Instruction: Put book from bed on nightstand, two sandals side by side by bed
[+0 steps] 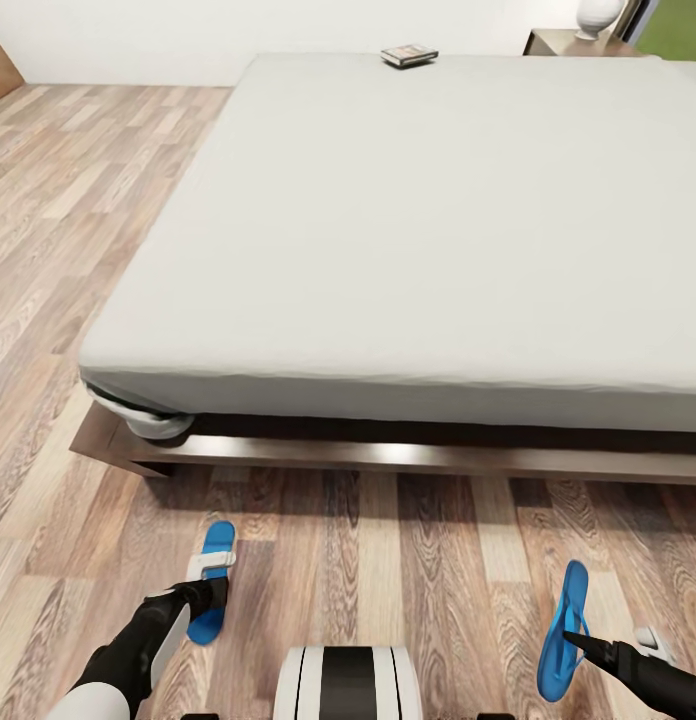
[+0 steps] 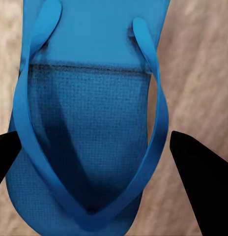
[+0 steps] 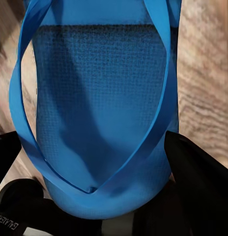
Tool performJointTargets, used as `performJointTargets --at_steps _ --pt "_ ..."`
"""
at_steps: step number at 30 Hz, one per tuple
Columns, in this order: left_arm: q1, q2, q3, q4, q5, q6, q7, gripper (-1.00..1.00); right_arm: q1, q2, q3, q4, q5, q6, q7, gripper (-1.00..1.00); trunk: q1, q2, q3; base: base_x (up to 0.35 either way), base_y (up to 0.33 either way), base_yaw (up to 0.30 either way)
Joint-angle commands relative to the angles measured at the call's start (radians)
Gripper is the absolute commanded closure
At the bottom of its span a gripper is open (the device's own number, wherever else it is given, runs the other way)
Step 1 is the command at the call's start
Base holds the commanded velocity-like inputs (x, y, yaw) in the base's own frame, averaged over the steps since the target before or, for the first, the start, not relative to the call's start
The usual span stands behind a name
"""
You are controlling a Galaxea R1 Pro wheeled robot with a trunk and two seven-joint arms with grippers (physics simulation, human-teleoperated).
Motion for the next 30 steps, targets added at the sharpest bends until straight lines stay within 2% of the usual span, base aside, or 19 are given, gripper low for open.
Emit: performJointTargets --at_steps 1,11,21,30 --pt "0.0 0.0 0.004 -0.002 0.004 0.007 -0.006 1.0 0.0 0.0 -0.001 0.0 -0.005 0.007 0.001 1.0 0.0 0.0 -0.005 0.0 0.0 0.0" --pt "0.0 0.001 0.005 -0.002 0.006 0.008 -0.008 1.0 0.0 -0.001 -0.001 0.0 -0.005 0.007 0.001 1.0 0.005 -0.003 -0.043 0.0 0.0 0.0" --pt "0.0 0.001 0.003 -0.002 0.004 0.002 -0.008 1.0 0.0 -0.001 -0.001 0.0 -0.005 0.007 0.001 1.0 0.005 -0.003 -0.043 0.0 0.0 0.0" --pt "0.0 0.002 0.01 -0.002 0.004 -0.049 -0.008 1.0 0.0 0.0 -0.001 0.0 -0.005 0.007 0.001 1.0 0.005 -0.003 -0.043 0.0 0.0 0.0"
